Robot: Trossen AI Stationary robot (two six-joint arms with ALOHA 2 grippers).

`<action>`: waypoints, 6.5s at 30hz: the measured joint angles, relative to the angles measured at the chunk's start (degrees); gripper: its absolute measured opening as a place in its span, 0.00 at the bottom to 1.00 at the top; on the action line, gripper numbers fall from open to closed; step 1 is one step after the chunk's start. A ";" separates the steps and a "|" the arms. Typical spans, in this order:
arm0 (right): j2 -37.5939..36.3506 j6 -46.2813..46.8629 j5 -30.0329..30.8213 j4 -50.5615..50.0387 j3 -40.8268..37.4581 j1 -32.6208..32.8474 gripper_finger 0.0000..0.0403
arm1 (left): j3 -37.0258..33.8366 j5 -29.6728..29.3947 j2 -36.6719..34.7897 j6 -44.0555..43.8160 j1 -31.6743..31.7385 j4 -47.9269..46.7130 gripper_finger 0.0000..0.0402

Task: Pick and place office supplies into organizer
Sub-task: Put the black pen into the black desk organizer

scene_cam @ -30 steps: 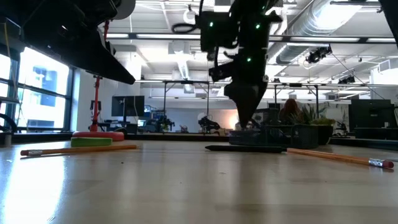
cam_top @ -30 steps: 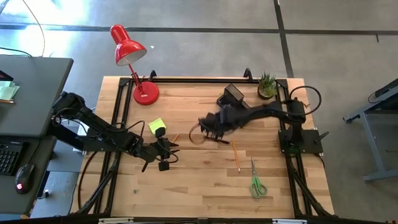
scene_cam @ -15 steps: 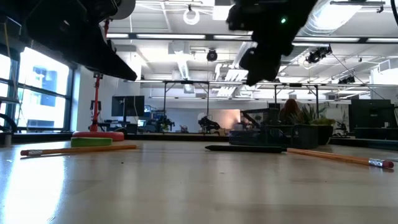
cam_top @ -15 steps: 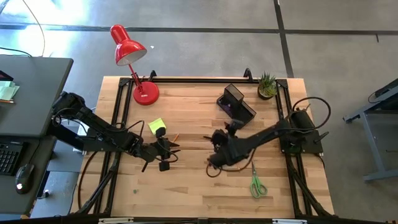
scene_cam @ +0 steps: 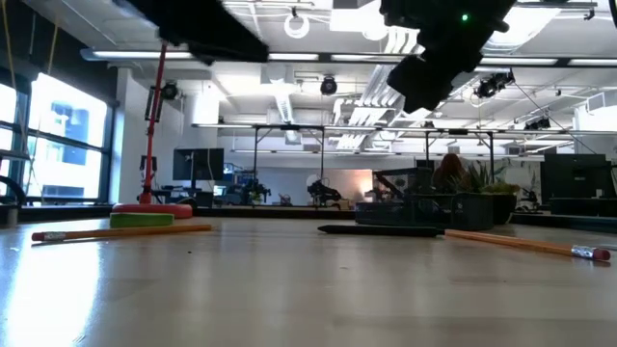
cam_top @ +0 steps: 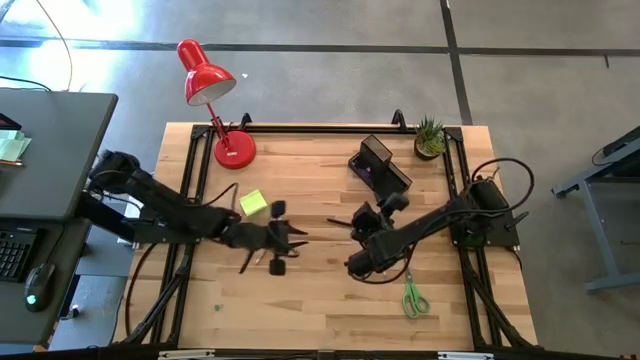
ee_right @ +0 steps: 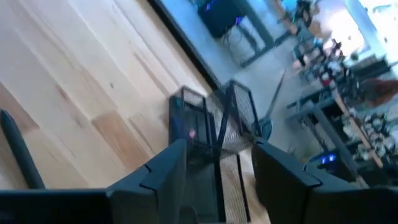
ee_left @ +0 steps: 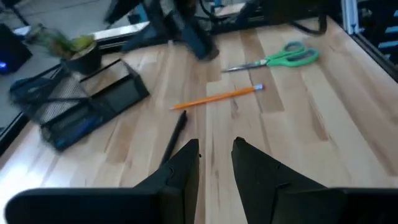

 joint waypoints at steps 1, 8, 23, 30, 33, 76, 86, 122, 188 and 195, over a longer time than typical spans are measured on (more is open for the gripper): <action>-0.23 -0.16 -0.60 -0.13 -0.24 -0.19 0.46 | 2.05 1.79 1.45 0.91 1.10 -1.48 0.21; -4.74 5.23 -1.30 -1.06 -5.78 2.05 0.54 | 14.79 12.85 12.83 7.79 7.53 -10.54 0.21; -19.01 4.13 3.72 23.90 -23.05 7.04 0.55 | 37.98 19.34 34.17 14.36 11.21 -36.04 0.21; -24.89 5.25 4.96 30.61 -29.35 9.74 0.55 | 39.97 17.68 35.15 17.94 13.65 -34.27 0.21; -28.32 5.50 5.76 34.07 -32.45 12.08 0.55 | 39.65 18.04 35.15 18.33 16.08 -34.16 0.21; -35.21 -10.02 10.26 63.62 -48.89 12.87 0.55 | 38.34 23.08 43.50 14.71 22.20 -26.01 0.21; -35.19 -12.16 10.54 63.63 -48.89 12.87 0.55 | 38.34 22.48 43.46 14.27 22.08 -25.79 0.02; -35.17 -15.57 10.12 63.13 -48.87 12.87 0.55 | 38.34 20.63 41.36 31.90 22.08 -30.29 0.02; -39.52 -10.85 24.59 62.67 -48.85 22.79 0.55 | 43.56 41.08 45.97 12.77 28.82 -26.86 0.01; -39.93 -4.55 27.64 60.46 -48.85 24.04 0.55 | 43.65 51.30 44.20 12.12 31.07 -24.92 0.03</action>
